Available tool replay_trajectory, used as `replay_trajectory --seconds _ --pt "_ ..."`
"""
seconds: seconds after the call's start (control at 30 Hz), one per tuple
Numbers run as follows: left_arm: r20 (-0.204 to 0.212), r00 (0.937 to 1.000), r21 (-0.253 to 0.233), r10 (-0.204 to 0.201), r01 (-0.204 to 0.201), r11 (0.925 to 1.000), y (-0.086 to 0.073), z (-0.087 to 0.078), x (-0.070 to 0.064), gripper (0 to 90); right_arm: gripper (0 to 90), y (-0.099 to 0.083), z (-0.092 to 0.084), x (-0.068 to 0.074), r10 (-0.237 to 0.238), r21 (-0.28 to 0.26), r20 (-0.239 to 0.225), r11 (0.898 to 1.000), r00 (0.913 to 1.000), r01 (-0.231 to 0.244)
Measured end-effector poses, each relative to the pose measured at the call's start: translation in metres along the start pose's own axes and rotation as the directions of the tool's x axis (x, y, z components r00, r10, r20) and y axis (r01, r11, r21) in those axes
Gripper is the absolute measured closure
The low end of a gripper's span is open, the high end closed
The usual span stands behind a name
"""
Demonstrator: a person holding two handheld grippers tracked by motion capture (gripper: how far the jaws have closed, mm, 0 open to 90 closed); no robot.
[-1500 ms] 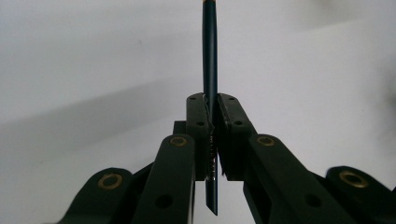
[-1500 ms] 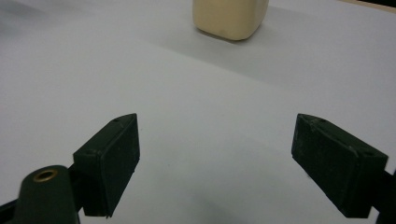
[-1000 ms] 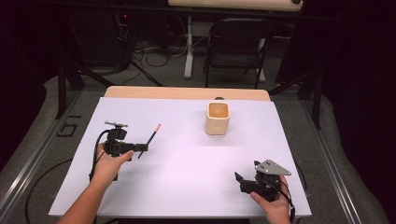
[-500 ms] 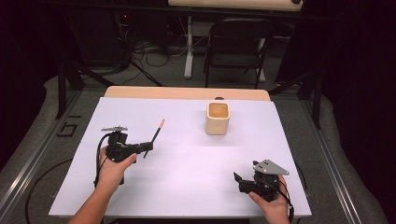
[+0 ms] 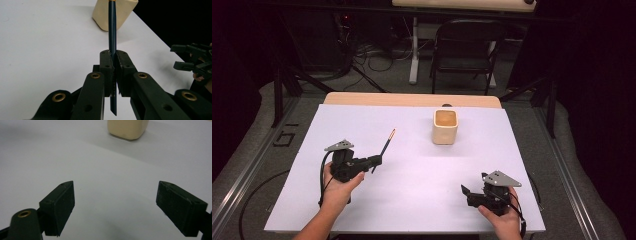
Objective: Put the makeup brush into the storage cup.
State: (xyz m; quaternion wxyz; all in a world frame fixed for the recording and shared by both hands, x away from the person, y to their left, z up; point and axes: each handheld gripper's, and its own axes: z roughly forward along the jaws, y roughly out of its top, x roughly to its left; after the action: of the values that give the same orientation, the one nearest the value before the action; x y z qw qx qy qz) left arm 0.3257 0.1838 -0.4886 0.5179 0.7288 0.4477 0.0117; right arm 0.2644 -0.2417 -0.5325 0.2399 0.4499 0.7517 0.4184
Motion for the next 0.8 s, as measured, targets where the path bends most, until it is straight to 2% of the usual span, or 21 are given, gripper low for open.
replay_trajectory --seconds 0.13,0.23,0.37,0.47,0.5,0.53,0.7,0.8 --pt "0.003 0.9997 -0.002 0.026 -0.026 0.9997 -0.003 0.003 -0.008 84.5 17.3 0.003 0.000 0.003 0.022 -0.004 -0.023 1.000 0.9995 -0.022" --pt "0.007 0.9990 0.002 0.044 -0.044 0.9990 -0.003 0.004 -0.013 84.5 21.7 0.007 -0.001 0.009 0.001 -0.004 -0.015 1.000 0.9999 -0.001" --pt "0.017 0.9980 0.012 0.061 -0.062 0.9980 -0.005 0.007 -0.018 84.5 29.5 0.012 -0.001 0.018 -0.019 -0.005 -0.033 1.000 0.9993 0.019" --pt "0.023 0.9972 0.017 0.071 -0.071 0.9973 -0.006 0.009 -0.022 84.6 37.6 0.015 0.001 0.023 -0.036 0.021 -0.080 0.999 0.9962 0.037" --pt "0.027 0.9971 0.017 0.072 -0.072 0.9973 -0.006 0.009 -0.022 84.6 38.6 0.016 0.003 0.024 -0.039 0.011 -0.091 0.999 0.9951 0.041" --pt "0.029 0.9969 0.019 0.073 -0.074 0.9971 -0.006 0.010 -0.023 84.5 39.1 0.018 0.003 0.025 -0.052 0.026 -0.094 0.998 0.9942 0.054" --pt "0.036 0.9962 0.025 0.079 -0.080 0.9965 -0.007 0.013 -0.027 84.5 38.5 0.027 0.006 0.026 -0.077 0.015 -0.094 0.997 0.9926 0.079" --pt "0.042 0.9956 0.024 0.084 -0.085 0.9961 -0.007 0.015 -0.030 84.5 39.2 0.033 0.008 0.025 -0.076 0.011 -0.100 0.997 0.9920 0.078"
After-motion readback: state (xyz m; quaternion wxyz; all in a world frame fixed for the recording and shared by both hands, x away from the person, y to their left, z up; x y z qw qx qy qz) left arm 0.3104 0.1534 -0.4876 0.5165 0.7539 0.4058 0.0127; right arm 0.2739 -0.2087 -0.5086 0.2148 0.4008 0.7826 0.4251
